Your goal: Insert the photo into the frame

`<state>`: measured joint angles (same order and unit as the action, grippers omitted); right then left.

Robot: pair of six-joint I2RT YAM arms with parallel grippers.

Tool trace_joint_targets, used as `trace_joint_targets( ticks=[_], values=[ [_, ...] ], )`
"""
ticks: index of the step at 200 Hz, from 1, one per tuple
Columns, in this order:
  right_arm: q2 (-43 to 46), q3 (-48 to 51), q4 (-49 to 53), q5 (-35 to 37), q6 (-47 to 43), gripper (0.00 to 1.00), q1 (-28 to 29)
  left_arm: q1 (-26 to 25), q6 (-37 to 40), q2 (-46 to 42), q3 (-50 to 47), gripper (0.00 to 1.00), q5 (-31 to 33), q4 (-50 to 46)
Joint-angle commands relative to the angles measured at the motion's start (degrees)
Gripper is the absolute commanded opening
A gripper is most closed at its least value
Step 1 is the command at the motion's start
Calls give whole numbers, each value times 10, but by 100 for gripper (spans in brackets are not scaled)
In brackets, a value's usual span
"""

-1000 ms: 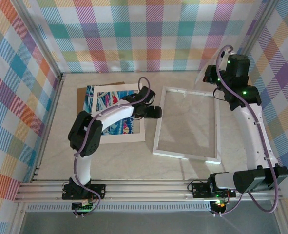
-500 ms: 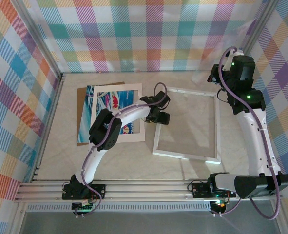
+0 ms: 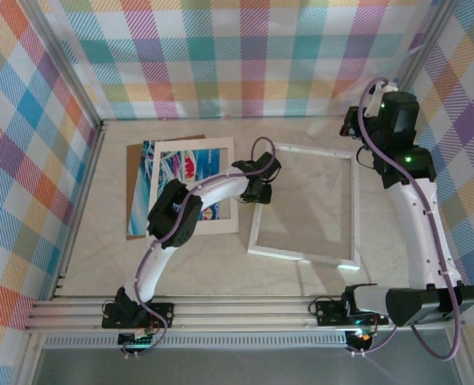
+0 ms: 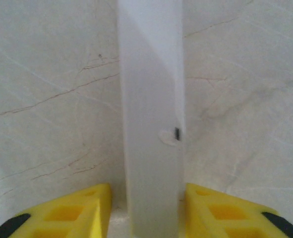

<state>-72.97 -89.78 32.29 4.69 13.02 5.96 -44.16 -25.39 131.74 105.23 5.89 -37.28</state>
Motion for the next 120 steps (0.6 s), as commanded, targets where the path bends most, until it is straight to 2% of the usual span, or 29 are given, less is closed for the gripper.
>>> trace_joint_targets(
  ticks=[1, 51, 120],
  values=[
    [-16, -7, -26, -29, 3, 0, -3, -2, -23, -28, -36, 35, 41, -10],
    [-54, -30, -22, -85, 6, 0, -3, 16, -61, -56, -92, 27, 43, 25],
    [-83, -59, -16, -153, 14, 0, -3, 43, -101, -80, -153, 25, 44, 60]
  ],
)
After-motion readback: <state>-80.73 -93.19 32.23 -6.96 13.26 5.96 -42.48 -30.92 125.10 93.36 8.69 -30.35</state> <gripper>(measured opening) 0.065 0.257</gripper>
